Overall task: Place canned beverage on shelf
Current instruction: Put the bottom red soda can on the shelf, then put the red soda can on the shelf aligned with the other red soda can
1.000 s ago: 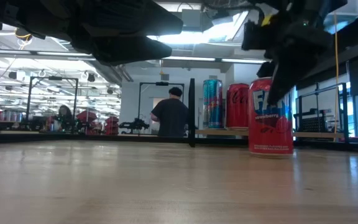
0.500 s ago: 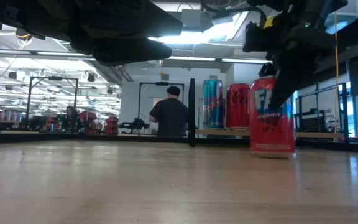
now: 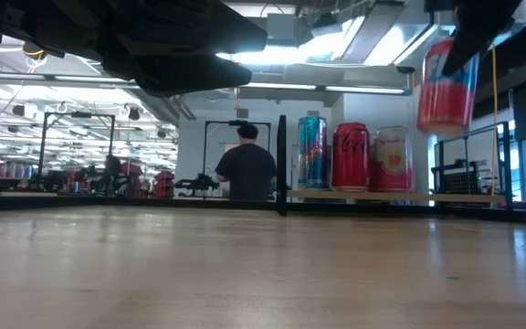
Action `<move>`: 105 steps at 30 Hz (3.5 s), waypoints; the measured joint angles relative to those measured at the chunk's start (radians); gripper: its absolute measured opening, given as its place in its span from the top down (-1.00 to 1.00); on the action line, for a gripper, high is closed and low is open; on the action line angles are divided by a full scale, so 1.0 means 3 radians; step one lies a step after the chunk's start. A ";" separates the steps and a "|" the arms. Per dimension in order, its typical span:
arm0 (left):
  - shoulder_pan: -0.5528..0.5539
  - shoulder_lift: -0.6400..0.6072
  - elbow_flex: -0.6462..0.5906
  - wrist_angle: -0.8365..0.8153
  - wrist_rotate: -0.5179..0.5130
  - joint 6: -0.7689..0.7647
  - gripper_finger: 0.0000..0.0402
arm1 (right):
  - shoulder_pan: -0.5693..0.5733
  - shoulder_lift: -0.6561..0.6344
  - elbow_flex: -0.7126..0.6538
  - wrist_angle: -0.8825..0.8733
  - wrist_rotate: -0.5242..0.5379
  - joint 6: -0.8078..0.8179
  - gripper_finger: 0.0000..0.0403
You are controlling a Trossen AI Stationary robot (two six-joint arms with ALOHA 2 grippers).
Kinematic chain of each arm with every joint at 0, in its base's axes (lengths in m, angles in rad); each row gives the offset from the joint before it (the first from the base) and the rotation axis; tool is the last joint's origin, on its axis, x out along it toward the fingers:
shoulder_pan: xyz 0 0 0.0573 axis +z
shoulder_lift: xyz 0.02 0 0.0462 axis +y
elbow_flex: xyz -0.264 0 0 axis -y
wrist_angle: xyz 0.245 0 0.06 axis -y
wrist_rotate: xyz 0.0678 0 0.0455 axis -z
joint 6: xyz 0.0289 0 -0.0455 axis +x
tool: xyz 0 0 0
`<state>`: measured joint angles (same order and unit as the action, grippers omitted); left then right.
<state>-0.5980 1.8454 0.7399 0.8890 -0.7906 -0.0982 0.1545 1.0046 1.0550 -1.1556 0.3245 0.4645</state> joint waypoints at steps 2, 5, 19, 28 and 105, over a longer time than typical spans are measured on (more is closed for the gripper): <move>0.0004 0.0000 0.0000 0.0000 0.0000 0.0000 -0.65 | -0.0103 -0.0132 0.0126 -0.0217 0.0160 0.0015 -0.33; 0.0010 0.0000 0.0000 0.0000 0.0000 0.0000 -0.65 | -0.0367 -0.0263 0.0230 -0.0436 0.0292 -0.0009 -0.33; 0.0010 0.0000 0.0000 0.0001 0.0001 0.0009 -0.65 | -0.2453 -0.0135 0.0154 0.0026 -0.0451 -0.1321 -0.33; 0.0010 0.0000 0.0000 0.0003 0.0001 0.0005 -0.65 | -0.3332 0.0364 0.0141 0.0278 -0.0765 -0.1748 -0.33; -0.0039 0.0000 0.0000 0.0004 0.0026 -0.0004 -0.65 | -0.1722 -0.0120 0.0400 -0.1311 -0.1250 -0.0062 -0.86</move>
<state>-0.6098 1.8454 0.7399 0.8902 -0.7829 -0.0994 -0.3621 0.9687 1.1748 -1.5488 -0.0504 0.4458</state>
